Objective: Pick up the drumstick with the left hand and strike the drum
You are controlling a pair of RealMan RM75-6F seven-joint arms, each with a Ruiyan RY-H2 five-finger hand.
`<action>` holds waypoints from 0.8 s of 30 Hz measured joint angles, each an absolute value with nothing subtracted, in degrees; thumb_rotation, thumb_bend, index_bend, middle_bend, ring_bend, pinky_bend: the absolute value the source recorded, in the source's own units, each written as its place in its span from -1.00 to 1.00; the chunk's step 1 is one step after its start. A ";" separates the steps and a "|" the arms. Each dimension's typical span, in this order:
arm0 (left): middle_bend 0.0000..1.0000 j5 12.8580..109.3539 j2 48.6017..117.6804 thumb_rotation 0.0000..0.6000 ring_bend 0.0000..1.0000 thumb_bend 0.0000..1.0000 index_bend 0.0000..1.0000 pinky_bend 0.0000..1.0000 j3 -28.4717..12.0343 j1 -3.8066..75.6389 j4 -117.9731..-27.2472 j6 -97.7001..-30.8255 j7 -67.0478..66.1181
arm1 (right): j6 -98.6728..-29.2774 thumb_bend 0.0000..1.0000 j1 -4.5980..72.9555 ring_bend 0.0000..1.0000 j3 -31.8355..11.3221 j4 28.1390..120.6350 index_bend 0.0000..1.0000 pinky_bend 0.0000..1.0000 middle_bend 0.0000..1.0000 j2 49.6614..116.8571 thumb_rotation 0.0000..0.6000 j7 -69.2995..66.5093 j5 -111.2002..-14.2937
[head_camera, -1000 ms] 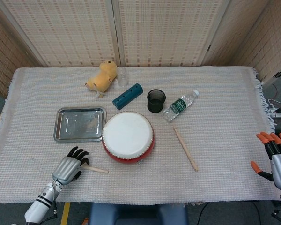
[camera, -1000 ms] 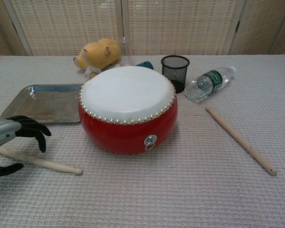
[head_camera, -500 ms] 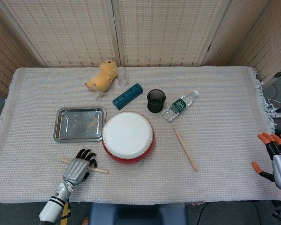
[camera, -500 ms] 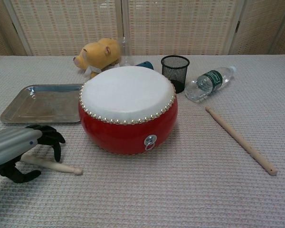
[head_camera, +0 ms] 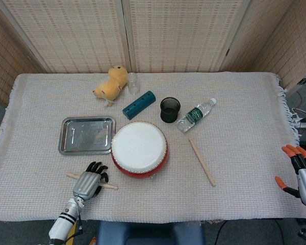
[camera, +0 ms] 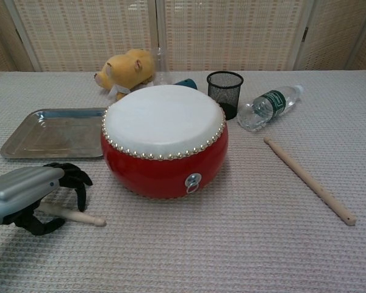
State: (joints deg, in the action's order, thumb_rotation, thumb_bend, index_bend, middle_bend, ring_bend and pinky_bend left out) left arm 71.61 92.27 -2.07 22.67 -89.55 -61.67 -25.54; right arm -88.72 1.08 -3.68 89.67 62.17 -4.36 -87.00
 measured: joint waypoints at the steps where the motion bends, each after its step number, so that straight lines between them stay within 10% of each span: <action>1: -0.66 71.53 92.38 1.00 -0.90 -0.29 -0.03 -0.97 -2.07 22.69 -89.44 -61.67 -25.34 | -88.72 -0.55 1.08 -1.00 -3.68 89.65 -0.71 -0.96 -0.75 62.17 1.00 -4.38 -87.00; 24: -0.43 74.12 87.74 1.00 -0.75 -0.17 0.15 -0.91 -4.19 19.82 -95.22 -65.12 1.73 | -88.65 -0.55 1.05 -1.00 -3.35 91.10 -0.71 -0.96 -0.75 61.34 1.00 -3.90 -87.78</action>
